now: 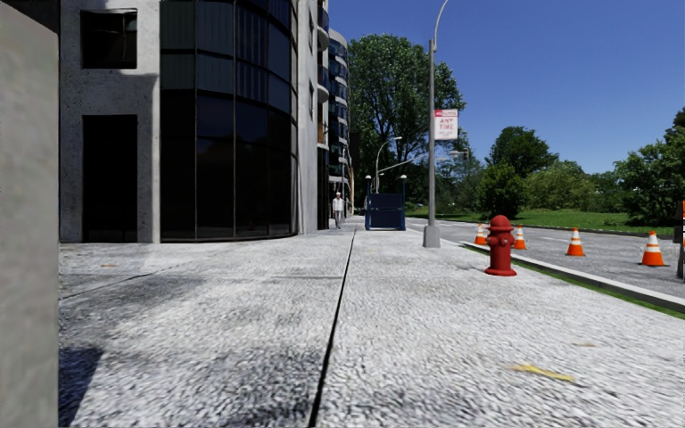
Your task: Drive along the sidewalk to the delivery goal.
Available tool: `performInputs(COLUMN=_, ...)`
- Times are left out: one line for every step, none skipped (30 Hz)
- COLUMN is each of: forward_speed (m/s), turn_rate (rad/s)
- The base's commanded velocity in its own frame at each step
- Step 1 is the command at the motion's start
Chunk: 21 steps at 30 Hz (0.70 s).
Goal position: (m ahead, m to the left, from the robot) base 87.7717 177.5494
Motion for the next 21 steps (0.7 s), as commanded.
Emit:
performInputs(forward_speed=2.00, turn_rate=0.00)
performInputs(forward_speed=2.00, turn_rate=0.00)
performInputs(forward_speed=2.00, turn_rate=0.00)
performInputs(forward_speed=2.00, turn_rate=0.00)
performInputs(forward_speed=2.00, turn_rate=0.00)
performInputs(forward_speed=2.00, turn_rate=0.00)
performInputs(forward_speed=2.00, turn_rate=0.00)
performInputs(forward_speed=2.00, turn_rate=0.00)
performInputs(forward_speed=2.00, turn_rate=0.00)
performInputs(forward_speed=2.00, turn_rate=0.00)
performInputs(forward_speed=2.00, turn_rate=0.00)
performInputs(forward_speed=2.00, turn_rate=0.00)
performInputs(forward_speed=2.00, turn_rate=0.00)
performInputs(forward_speed=2.00, turn_rate=0.00)
performInputs(forward_speed=2.00, turn_rate=0.00)
performInputs(forward_speed=2.00, turn_rate=0.00)
performInputs(forward_speed=2.00, turn_rate=0.00)
performInputs(forward_speed=2.00, turn_rate=0.00)
performInputs(forward_speed=2.00, turn_rate=0.00)
performInputs(forward_speed=2.00, turn_rate=0.00)
performInputs(forward_speed=2.00, turn_rate=0.00)
